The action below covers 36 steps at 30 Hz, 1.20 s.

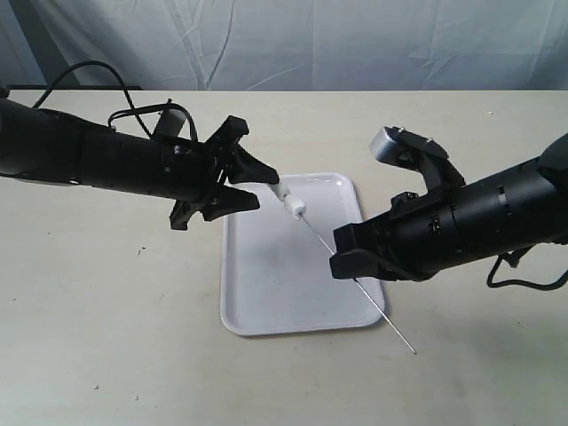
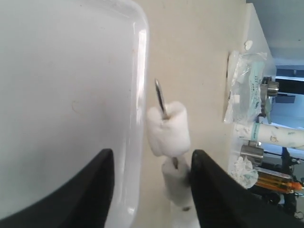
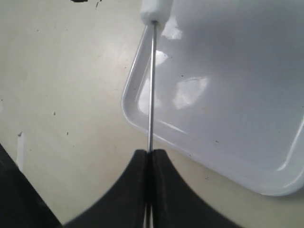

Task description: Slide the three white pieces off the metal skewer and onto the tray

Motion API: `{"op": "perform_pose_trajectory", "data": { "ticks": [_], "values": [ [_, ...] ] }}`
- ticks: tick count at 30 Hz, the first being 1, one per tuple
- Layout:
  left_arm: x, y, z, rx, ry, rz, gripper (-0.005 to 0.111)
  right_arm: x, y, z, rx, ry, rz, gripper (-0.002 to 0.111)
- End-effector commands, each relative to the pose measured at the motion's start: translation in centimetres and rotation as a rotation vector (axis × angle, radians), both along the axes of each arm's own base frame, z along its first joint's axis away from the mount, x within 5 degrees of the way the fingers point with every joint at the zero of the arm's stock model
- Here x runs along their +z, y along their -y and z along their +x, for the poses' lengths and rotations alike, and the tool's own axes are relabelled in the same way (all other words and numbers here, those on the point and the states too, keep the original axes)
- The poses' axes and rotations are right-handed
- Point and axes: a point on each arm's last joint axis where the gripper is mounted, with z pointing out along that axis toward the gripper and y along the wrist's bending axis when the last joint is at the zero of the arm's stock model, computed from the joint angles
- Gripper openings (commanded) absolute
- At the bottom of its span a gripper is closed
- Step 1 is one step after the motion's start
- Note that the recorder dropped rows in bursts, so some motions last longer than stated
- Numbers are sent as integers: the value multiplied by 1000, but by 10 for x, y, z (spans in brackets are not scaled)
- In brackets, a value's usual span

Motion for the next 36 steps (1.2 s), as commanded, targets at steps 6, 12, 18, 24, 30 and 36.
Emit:
{"op": "perform_pose_trajectory", "data": {
  "ticks": [6,12,18,24,30,36],
  "values": [
    [3,4,-2,-21,16,-47,48,3,1,-3,4,-5,-7,-1],
    [-2,6,0,18,23,23,45,3,0,-5,20,-25,4,-1],
    [-4,10,-2,27,21,53,31,3,0,-5,16,-25,3,-1],
    [-5,9,-1,36,21,62,30,4,0,-6,25,-33,8,-1],
    [-7,7,1,59,22,87,30,3,0,-9,62,-44,1,-1],
    [-7,6,2,86,9,98,30,2,0,-11,78,-64,-6,-1]
  ]
}}
